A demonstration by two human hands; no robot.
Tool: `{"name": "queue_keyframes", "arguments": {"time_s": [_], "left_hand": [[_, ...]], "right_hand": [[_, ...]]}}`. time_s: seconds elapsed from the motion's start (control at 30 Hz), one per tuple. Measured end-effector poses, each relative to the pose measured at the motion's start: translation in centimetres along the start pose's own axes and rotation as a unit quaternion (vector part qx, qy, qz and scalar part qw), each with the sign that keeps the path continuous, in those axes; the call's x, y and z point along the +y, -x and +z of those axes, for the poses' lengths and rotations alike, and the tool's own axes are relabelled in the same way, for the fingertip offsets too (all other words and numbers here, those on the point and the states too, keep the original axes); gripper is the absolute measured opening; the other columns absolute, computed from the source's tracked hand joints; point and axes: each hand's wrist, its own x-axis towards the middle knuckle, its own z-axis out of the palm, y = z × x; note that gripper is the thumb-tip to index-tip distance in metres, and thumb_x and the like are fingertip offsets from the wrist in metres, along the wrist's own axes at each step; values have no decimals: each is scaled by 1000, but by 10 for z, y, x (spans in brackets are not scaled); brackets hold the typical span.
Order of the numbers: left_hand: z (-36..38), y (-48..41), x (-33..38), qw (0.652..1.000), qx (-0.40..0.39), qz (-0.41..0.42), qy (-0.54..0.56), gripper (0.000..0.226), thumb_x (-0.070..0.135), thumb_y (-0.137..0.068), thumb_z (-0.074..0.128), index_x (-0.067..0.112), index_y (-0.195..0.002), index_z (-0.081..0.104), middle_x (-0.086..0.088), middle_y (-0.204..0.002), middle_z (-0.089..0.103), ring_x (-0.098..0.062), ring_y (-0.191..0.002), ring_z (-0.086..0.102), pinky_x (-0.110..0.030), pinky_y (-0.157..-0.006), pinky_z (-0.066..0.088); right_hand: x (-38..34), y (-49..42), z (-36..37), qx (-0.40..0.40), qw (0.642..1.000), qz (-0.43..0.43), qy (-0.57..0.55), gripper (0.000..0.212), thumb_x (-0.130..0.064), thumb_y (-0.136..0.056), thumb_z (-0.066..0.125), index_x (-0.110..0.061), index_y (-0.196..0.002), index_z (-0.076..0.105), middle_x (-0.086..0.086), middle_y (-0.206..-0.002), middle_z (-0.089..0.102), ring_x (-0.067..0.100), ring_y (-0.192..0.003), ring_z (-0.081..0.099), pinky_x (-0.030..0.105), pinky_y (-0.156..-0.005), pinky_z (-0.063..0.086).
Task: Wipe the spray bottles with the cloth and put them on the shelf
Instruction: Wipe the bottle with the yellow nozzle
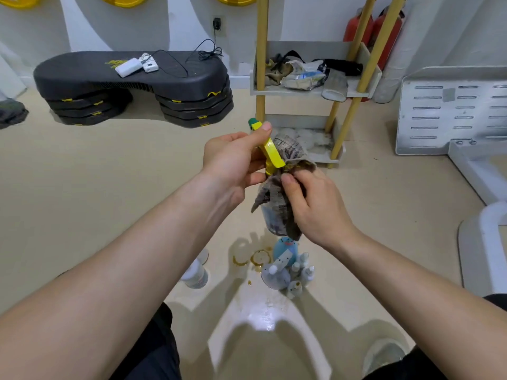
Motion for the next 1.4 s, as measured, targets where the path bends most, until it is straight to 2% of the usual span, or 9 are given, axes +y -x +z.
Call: {"name": "queue_keyframes", "arguments": {"time_s": [0.2,0.43,0.63,0.73,0.87,0.97,1.13,1.27,1.4], "left_hand": [[2,-3,-5,1000,5,-8,-5,27,28,-86,78,9,-101,66,-9,-74,71,-23,-66,66,-36,-67,50],[9,6,-7,999,-30,-25,7,23,32,-91,72,9,-89,69,-6,-75,74,-16,-69,68,-28,-68,56],[-12,4,14,982,-62,39,-174,25,35,-99,53,16,-84,59,-11,-82,78,-25,-77,75,-29,-68,54],[-30,-8,16,941,-28,176,-287,37,51,-89,67,14,-96,63,-1,-75,73,-13,-63,66,-27,-57,47],[-43,-16,17,921,-199,163,-293,31,43,-81,77,20,-103,72,11,-88,70,-3,-79,62,-19,-63,46],[-40,-11,17,922,-210,180,-271,12,20,-85,76,11,-85,68,9,-67,66,-4,-60,58,-15,-57,45],[-25,-9,2,937,-54,218,-266,28,36,-76,85,12,-75,71,-8,-70,71,-26,-66,70,-51,-65,61],[-3,-1,-9,892,25,305,-332,29,45,-74,78,18,-68,69,-1,-62,67,-23,-67,68,-44,-63,58],[0,-11,-2,927,20,268,-261,31,48,-72,76,17,-78,74,-3,-71,74,-24,-73,74,-49,-69,60]], "right_hand": [[9,-8,2,-114,993,16,5,26,-44,-94,62,-25,-83,48,-7,-81,52,13,-79,45,32,-66,27],[6,-17,-1,-31,998,47,-39,30,-32,-88,75,-31,-84,46,-8,-81,59,11,-73,53,26,-62,36],[8,-25,-10,-75,984,78,-144,31,-41,-77,75,-25,-100,62,-9,-92,72,14,-90,68,45,-85,55],[12,-27,-16,-168,945,86,-266,27,-18,-85,78,-20,-109,65,-10,-97,75,8,-94,70,33,-88,55],[8,-26,-24,-265,890,97,-359,32,1,-88,69,-5,-119,62,-1,-107,74,12,-101,68,24,-89,53],[6,-26,-25,-259,879,121,-383,38,-10,-85,68,-5,-122,61,8,-114,72,20,-107,68,33,-97,54],[-1,-25,-14,-158,934,117,-297,33,-15,-93,71,-16,-124,60,3,-115,74,18,-108,70,41,-100,54],[-9,-17,5,-7,989,139,-49,30,-32,-89,67,-30,-114,51,-10,-106,70,19,-103,66,39,-85,53],[2,-26,-2,-1,996,88,-21,27,-41,-94,62,-27,-116,57,-5,-110,71,21,-103,65,42,-86,52]]}}
